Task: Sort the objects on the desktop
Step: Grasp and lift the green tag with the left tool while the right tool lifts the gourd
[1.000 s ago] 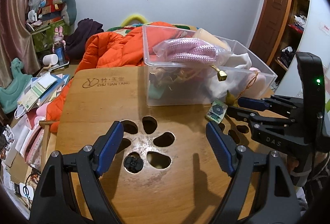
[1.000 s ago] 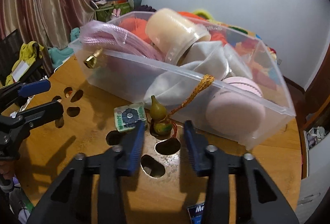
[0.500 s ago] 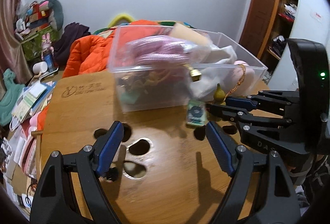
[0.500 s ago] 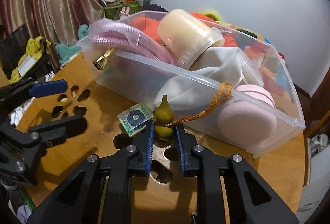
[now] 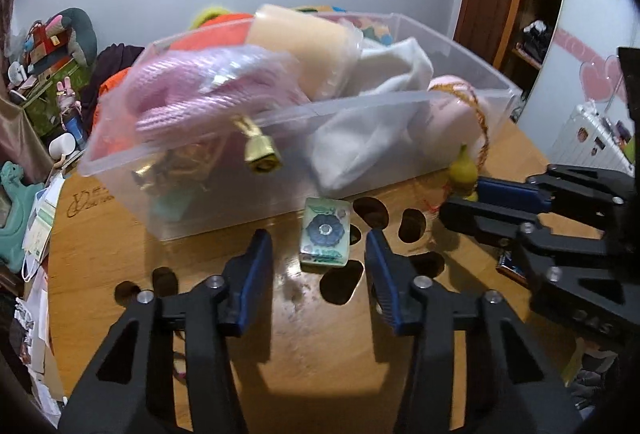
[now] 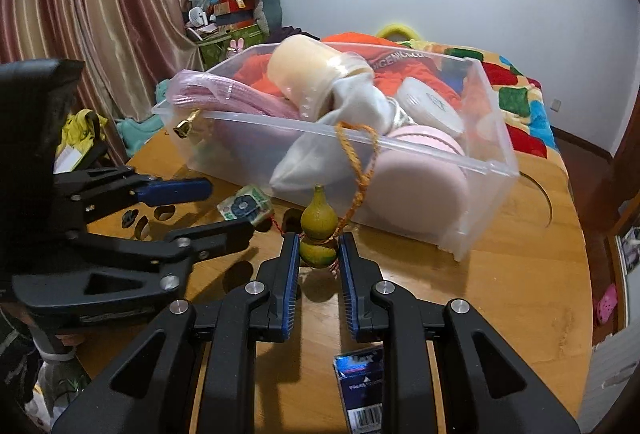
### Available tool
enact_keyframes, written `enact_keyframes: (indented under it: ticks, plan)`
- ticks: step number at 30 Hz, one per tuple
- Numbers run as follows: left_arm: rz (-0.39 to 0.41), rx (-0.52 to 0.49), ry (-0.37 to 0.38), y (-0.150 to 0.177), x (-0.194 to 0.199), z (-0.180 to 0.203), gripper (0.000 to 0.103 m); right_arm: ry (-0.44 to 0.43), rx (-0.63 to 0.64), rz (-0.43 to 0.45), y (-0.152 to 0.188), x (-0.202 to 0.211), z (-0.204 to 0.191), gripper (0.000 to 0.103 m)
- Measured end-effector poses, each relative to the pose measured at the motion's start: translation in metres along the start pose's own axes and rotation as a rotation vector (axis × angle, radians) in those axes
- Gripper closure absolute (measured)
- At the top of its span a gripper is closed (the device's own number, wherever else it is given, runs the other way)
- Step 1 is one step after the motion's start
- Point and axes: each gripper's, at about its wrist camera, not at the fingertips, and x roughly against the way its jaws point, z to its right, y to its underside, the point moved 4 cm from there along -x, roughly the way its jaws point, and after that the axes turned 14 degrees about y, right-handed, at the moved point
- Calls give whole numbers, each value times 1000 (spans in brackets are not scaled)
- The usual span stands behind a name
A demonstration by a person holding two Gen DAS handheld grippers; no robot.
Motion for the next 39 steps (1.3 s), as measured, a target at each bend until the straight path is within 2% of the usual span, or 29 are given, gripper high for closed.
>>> enact_keyframes:
  ticks: [3, 5, 7, 9, 18, 23, 29, 39]
  plan:
    - [-3, -8, -19, -2, -5, 2, 57, -6, -7, 8, 1, 2, 1, 85]
    - [-1, -16, -29, -4, -7, 4, 62, -9, -6, 14, 1, 5, 2, 85]
    - [-1, -23, -38, -7, -8, 5, 74, -10, -5, 22, 1, 7, 2, 85]
    - [2, -22, -37, -7, -8, 5, 79, -15, -7, 31, 1, 10, 2, 85]
    - [31, -5, -21, -3, 5, 5, 79, -21, -13, 70, -1, 25, 6, 85]
    - [72, -20, -11, -3, 23, 10, 79, -30, -39, 93, -4, 35, 12, 85]
    - [130, -36, 11, -10, 47, 16, 79, -44, -76, 105, -5, 41, 18, 85]
    - [216, -69, 27, -33, 70, 24, 79, -12, -73, 144, -21, 51, 28, 85]
